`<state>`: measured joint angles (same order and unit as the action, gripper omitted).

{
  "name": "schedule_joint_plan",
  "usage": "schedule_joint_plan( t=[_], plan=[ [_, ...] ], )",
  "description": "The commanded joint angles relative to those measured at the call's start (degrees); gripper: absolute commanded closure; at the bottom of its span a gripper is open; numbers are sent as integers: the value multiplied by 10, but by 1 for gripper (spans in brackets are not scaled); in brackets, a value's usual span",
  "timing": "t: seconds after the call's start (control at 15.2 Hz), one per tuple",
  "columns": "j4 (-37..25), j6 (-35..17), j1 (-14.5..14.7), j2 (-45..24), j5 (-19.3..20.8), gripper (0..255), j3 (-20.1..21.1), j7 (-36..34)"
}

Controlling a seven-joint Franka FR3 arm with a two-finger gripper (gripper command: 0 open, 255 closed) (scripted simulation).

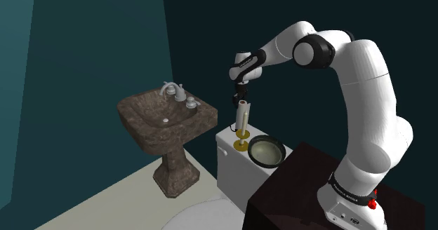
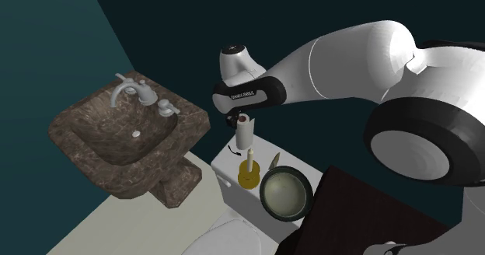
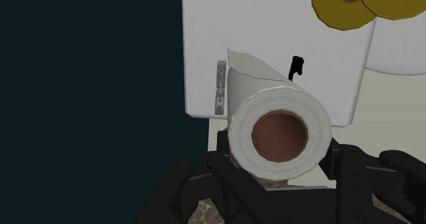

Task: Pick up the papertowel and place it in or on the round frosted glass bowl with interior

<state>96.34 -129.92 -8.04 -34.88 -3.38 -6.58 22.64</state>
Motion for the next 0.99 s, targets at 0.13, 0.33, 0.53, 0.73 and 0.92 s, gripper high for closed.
schedule_joint_plan(
  t=[0.13, 0.33, 0.53, 0.73, 0.92],
  plan=[
    [0, 0, 0, 0, 0, 255, 0, 0],
    [0, 5, 0, 5, 1, 255, -1, 0],
    [-3, 21, 1, 19, 2, 255, -2, -1],
    [-7, 38, 2, 31, 4, 255, -3, -2],
    [-12, 56, 2, 44, 6, 255, -4, -2]
  ],
)
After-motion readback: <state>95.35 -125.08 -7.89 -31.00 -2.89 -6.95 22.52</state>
